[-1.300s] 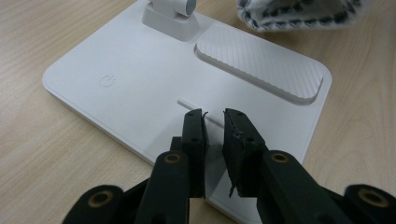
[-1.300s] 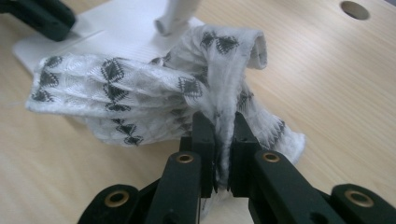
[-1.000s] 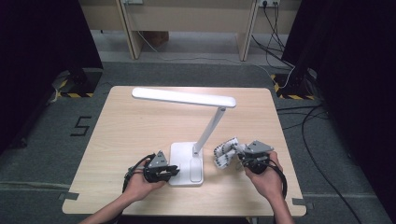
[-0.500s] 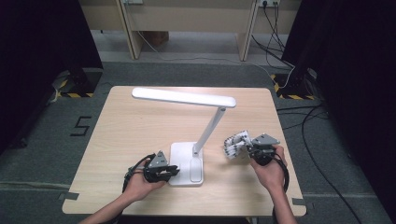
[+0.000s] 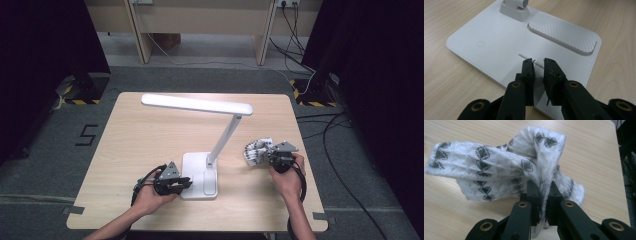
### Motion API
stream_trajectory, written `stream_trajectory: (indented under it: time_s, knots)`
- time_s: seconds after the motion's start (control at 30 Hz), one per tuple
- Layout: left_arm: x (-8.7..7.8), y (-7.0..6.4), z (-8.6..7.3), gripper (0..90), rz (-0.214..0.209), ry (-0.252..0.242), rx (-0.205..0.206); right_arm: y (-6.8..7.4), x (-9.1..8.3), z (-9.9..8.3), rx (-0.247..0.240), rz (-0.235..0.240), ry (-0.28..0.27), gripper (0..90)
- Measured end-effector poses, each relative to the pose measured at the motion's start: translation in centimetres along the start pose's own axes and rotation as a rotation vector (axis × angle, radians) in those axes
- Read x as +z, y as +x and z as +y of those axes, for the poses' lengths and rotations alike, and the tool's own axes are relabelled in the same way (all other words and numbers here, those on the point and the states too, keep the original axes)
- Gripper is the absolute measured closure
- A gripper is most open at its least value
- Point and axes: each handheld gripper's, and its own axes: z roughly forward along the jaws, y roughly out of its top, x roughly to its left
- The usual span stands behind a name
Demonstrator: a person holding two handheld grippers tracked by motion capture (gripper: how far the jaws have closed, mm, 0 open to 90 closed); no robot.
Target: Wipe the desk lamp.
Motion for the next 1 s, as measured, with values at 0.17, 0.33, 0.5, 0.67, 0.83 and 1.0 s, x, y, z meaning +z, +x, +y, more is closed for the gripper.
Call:
stream_trajectory:
  time_s: [0.17, 0.33, 0.5, 0.67, 0.83, 1.0]
  knots:
    - [0.0, 0.0, 0.0, 77.7, 0.002, 0.000, 0.002, 0.3, 0.7, -0.3, -0.003, 0.008, 0.028, 82.9]
    - [0.0, 0.0, 0.1, 77.7, 0.002, 0.004, 0.004, 0.3, 1.1, -0.7, 0.024, 0.039, 0.066, 72.3]
    - [0.0, -0.1, 0.1, 77.4, 0.003, 0.007, 0.007, 0.2, 0.5, -1.1, 0.059, 0.059, 0.086, 59.2]
    - [0.0, -0.2, 0.1, 76.5, -0.008, 0.007, 0.011, -0.1, -1.4, -1.4, 0.066, 0.029, 0.071, 50.3]
    - [0.0, -0.2, 0.0, 76.1, -0.009, -0.002, 0.002, -0.2, -3.4, -1.5, 0.045, 0.007, 0.046, 45.8]
    - [0.0, -0.2, 0.0, 75.9, -0.010, -0.003, -0.008, 0.5, -4.9, -0.9, -0.010, 0.039, 0.014, 45.8]
